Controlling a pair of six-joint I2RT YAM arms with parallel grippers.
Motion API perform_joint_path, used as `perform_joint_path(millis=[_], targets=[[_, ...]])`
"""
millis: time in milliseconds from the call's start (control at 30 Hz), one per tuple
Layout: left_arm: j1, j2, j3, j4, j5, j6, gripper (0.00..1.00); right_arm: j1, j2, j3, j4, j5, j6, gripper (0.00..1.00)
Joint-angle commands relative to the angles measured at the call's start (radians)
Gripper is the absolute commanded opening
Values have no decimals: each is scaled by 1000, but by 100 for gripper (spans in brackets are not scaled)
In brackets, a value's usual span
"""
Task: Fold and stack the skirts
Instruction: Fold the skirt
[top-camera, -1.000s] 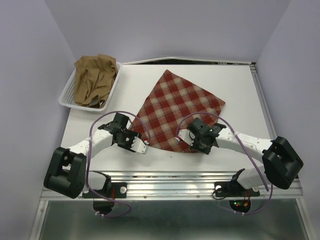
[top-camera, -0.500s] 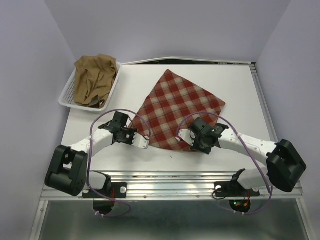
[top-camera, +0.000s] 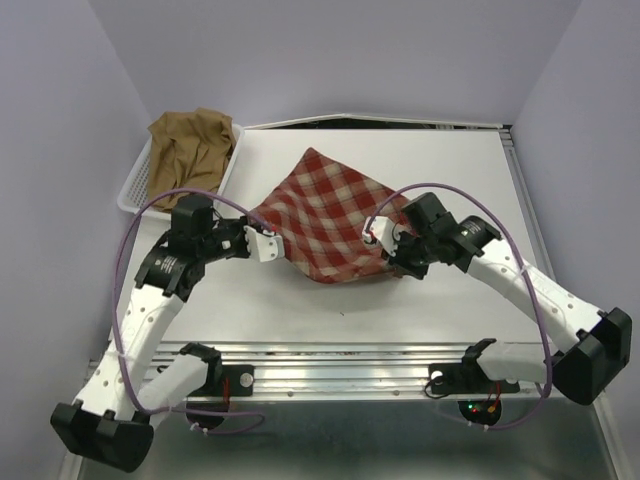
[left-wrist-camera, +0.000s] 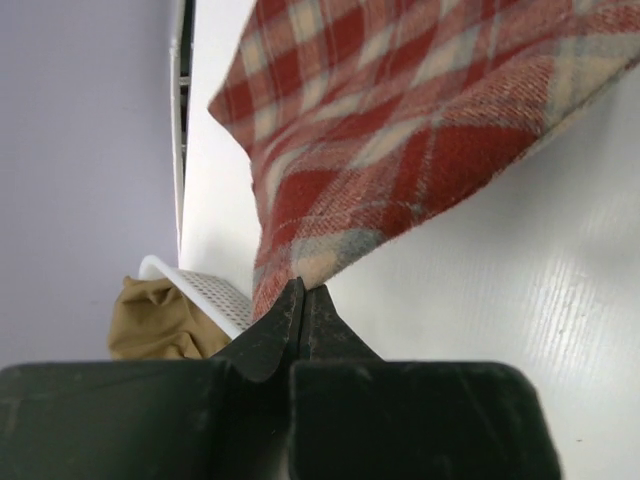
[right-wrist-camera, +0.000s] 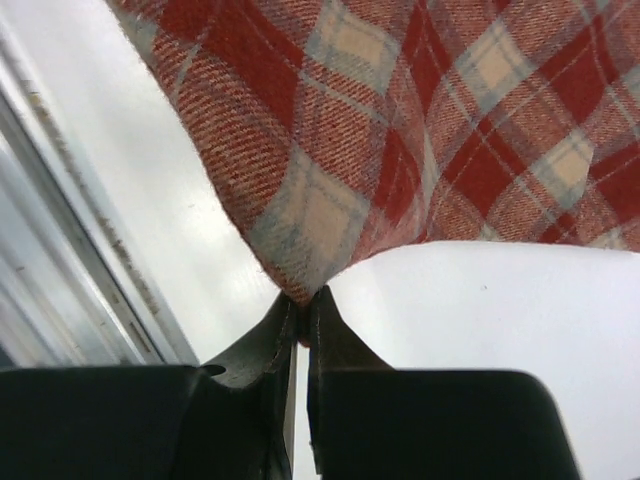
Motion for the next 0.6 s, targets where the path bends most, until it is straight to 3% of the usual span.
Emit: perform_joint_path(millis=[0,133,300,567], targets=[[4,-102,49,-126,50,-93,0,3,-42,87,-153,-164,-24,1],[4,-194,71,-146,7,-139,0,3,-76,118,-215,-235,-18,1],[4,-185,42,-76,-140,-191,0,-9,-119,43,-183,-120,5,1],[6,103,37,163,-249,-258,0,-219,13,4,-121,-187,-57,1]])
